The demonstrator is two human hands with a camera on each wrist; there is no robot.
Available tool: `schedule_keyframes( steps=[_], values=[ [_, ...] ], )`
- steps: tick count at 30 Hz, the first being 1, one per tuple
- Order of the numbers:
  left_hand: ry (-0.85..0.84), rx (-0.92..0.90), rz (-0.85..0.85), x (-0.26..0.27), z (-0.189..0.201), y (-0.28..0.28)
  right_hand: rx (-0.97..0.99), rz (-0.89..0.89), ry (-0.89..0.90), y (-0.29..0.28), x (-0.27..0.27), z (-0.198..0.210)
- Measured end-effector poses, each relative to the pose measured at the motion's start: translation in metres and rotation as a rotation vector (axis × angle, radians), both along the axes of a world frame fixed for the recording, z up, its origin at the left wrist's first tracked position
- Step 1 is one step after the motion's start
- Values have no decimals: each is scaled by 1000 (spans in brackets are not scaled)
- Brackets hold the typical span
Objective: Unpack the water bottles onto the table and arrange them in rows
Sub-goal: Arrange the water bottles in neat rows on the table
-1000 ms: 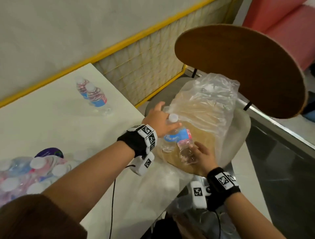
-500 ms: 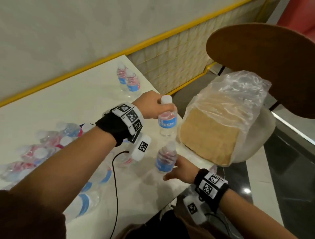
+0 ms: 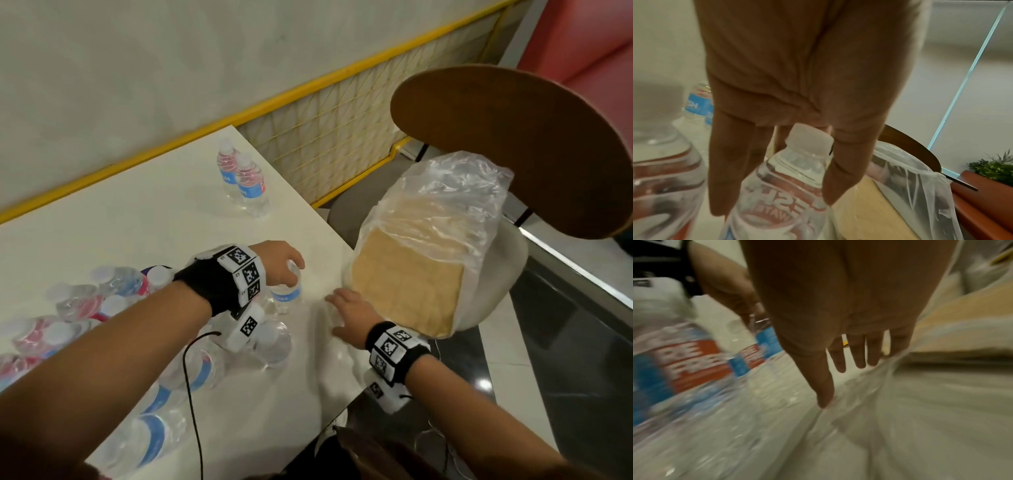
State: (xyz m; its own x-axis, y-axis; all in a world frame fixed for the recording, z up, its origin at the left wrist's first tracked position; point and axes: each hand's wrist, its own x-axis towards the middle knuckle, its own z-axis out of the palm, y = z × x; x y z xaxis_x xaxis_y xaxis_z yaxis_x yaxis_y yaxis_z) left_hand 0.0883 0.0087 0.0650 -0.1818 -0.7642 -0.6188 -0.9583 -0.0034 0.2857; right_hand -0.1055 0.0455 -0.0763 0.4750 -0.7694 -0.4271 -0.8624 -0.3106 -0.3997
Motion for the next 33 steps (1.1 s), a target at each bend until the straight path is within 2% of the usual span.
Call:
schedule_keyframes(
  steps=[6, 9, 12, 16, 19, 23, 29, 33],
  values=[
    [-17, 35, -12, -5, -4, -4, 58, -131, 185, -48, -70, 10],
    [-21, 33, 9, -2, 1, -5, 103, -171, 223, -66, -78, 27],
    [14, 1, 79, 10, 12, -8, 104, -118, 114, -73, -56, 56],
    [15, -59, 187, 41, 25, -3, 60, -2, -180, -61, 0, 100],
    [-36, -18, 168, 61, 26, 13, 75, 83, -308, -48, 40, 112],
    [-41, 12, 82, 74, 20, 30, 24, 118, -234, -41, 71, 109],
    [-89, -87, -77, 75, 20, 32, -57, -64, -221, -60, 90, 115],
    [-81, -151, -96, 76, 18, 31, -124, -166, -183, -96, 106, 114]
  ],
)
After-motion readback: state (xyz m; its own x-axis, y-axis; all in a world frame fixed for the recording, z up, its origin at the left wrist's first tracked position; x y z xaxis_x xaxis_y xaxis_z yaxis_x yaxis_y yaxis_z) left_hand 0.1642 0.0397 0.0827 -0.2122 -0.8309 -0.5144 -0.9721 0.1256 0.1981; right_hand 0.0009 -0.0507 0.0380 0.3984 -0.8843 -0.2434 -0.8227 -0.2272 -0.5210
